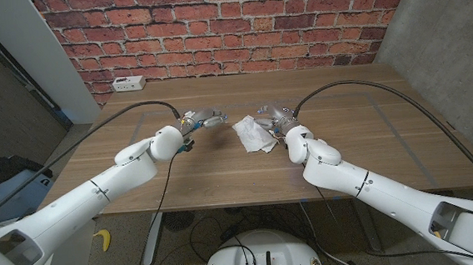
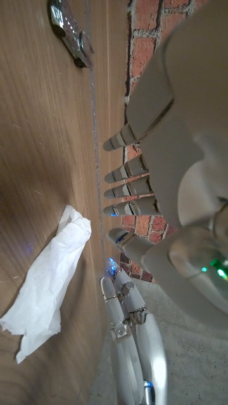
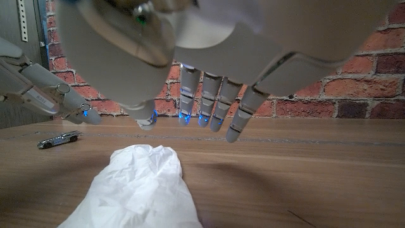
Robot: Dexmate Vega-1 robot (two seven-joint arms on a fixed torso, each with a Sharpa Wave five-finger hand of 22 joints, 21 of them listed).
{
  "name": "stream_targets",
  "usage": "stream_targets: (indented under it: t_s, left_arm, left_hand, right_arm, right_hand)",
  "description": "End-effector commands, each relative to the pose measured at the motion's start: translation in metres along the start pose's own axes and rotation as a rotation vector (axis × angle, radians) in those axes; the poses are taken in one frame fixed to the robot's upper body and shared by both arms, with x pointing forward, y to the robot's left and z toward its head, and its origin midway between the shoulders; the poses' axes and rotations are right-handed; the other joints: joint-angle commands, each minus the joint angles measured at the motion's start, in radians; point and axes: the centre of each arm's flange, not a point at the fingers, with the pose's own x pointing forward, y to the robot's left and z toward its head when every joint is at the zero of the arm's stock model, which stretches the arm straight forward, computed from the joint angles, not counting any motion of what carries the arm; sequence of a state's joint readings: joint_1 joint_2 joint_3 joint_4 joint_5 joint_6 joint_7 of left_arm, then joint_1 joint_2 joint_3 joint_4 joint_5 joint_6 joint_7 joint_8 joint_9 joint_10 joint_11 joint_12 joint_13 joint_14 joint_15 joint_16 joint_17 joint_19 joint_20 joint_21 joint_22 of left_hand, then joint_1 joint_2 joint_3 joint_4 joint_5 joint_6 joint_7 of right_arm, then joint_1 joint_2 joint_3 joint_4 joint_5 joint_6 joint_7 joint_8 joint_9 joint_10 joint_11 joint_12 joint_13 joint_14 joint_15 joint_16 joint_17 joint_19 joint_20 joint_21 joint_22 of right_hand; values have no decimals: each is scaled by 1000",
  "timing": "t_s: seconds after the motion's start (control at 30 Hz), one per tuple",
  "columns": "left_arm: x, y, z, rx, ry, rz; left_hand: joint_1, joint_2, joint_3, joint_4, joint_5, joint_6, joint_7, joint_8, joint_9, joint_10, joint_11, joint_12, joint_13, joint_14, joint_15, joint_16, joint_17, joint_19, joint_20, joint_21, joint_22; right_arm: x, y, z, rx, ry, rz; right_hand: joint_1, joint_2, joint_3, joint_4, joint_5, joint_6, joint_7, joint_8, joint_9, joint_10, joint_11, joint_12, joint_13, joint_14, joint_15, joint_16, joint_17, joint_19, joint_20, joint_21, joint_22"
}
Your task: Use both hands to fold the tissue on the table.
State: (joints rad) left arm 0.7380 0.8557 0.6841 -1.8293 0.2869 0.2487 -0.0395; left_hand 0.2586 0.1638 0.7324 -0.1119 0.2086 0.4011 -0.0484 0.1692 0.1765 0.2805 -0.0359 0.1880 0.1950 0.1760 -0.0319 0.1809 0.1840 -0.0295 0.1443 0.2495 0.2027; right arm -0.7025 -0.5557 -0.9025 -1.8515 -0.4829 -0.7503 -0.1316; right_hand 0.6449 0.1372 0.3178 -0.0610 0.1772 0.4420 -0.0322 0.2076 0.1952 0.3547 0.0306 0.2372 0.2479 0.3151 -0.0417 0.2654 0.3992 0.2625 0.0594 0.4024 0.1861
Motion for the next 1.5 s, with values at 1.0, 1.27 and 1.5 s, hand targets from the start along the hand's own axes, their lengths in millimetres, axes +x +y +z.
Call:
stream_targets:
  t_s: [1.0,1.27,1.5]
  left_arm:
    - [24,-29,22,180,29,-205]
    - [28,-28,22,176,27,-211]
    - [30,-27,21,172,26,-214]
  left_hand:
    - [-61,-38,-98,12,-28,-174,-46,-2,-1,-130,-20,-4,-9,-208,-19,-11,-14,-108,-20,-35,3]
    - [-63,-39,-101,12,-28,-179,-46,0,-1,-133,-23,-2,-9,-210,-19,-10,-15,-114,-19,-36,3]
    - [-68,-38,-103,16,-28,-183,-47,1,-1,-135,-23,0,-9,-210,-19,-8,-13,-119,-18,-37,4]
  right_arm:
    - [-45,14,-26,-115,241,41]
    - [-47,18,-27,-142,254,77]
    - [-48,20,-27,-161,243,116]
  right_hand:
    - [-32,-68,-57,-33,12,163,31,51,8,31,9,17,23,23,-32,28,14,6,35,-22,1]
    - [-9,-80,-57,-57,20,209,39,67,14,40,-7,20,27,28,-35,30,12,15,37,-23,1]
    - [25,-85,-51,-80,29,237,34,78,19,43,-8,20,30,30,-41,30,9,22,37,-24,1]
